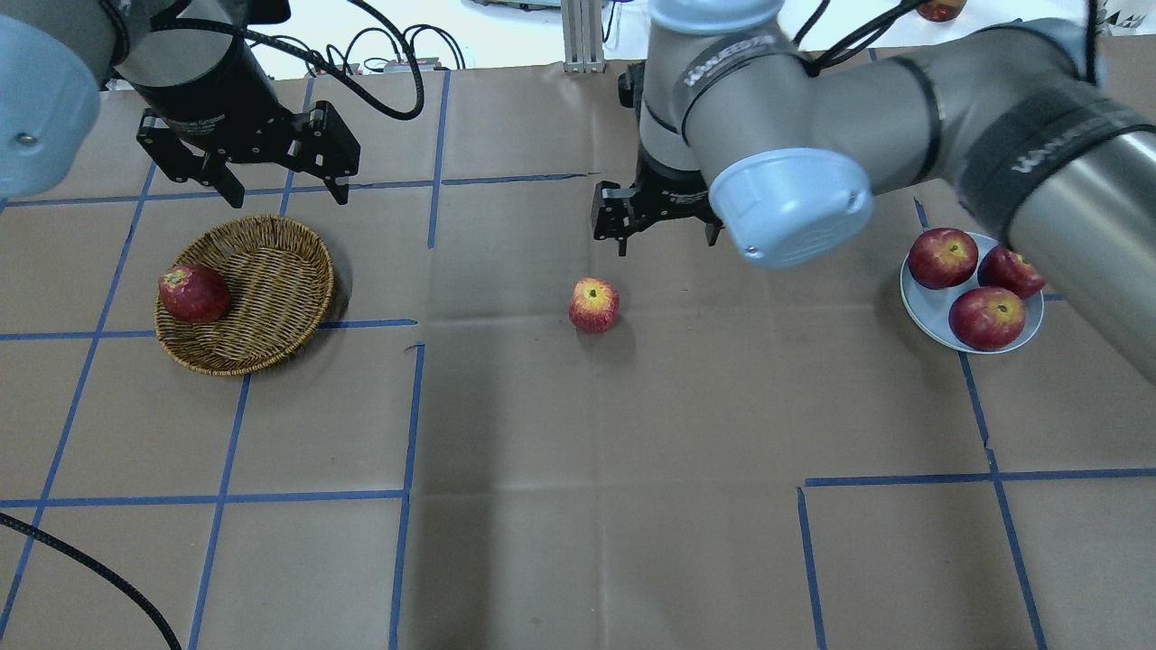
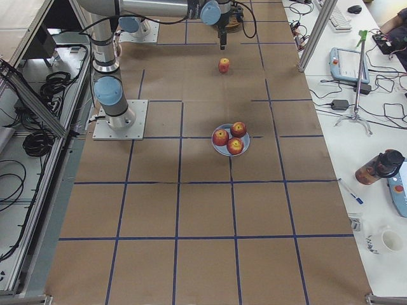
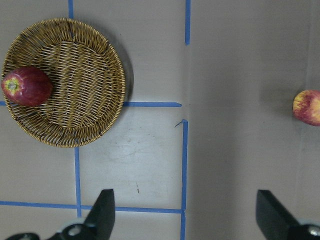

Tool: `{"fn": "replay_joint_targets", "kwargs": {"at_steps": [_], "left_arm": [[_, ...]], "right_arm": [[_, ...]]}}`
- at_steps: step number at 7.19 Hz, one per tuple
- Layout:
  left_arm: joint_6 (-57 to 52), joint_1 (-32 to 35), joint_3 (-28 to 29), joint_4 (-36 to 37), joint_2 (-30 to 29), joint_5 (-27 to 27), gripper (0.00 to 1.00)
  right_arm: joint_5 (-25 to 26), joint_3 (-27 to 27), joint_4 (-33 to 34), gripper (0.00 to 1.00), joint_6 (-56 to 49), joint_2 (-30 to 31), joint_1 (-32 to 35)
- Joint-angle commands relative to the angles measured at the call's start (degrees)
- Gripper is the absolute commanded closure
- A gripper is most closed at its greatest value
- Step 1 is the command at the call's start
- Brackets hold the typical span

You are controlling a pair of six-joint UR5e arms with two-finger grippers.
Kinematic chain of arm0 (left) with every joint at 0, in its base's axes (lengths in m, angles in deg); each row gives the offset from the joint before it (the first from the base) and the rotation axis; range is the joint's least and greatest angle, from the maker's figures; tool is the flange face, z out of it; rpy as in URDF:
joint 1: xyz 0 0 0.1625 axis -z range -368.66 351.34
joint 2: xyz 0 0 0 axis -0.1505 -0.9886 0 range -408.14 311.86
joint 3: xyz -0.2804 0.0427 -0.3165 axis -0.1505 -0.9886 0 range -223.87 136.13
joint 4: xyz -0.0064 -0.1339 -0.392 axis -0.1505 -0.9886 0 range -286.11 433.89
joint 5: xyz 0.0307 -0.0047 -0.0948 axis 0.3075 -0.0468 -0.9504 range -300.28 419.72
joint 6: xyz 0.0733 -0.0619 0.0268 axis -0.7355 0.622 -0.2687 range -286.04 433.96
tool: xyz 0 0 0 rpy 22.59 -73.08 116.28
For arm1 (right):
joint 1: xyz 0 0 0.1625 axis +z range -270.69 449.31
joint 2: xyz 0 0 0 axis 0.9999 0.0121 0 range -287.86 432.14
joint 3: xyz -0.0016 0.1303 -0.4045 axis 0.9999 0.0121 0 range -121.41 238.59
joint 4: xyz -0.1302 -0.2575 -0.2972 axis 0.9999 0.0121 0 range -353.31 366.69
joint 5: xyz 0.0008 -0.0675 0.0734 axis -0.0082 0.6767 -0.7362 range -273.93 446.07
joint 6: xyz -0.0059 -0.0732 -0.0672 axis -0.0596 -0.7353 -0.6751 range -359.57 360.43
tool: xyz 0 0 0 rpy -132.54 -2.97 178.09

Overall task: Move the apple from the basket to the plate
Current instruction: 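Reach the right gripper to the apple on the table and grasp it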

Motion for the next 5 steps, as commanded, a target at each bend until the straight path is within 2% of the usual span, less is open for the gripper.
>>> {"fn": "replay_joint_targets", "kwargs": {"at_steps": [1, 2, 5], "left_arm": [[-0.18, -0.09, -0.1, 0.06, -0.19, -0.06, 0.01], [-0.18, -0.09, -0.02, 0.06, -0.63, -0.15, 0.01], [-0.35, -0.18, -0.1, 0.14, -0.89, -0.06, 0.01]], "right_arm": [[2.28, 0.02, 9.05, 0.0, 5.91, -8.15, 4.74], [2.91, -0.5, 12.48, 0.0, 5.93, -11.31, 5.36], [2.92, -0.94, 17.34, 0.0, 4.62, -17.74, 5.37]]}}
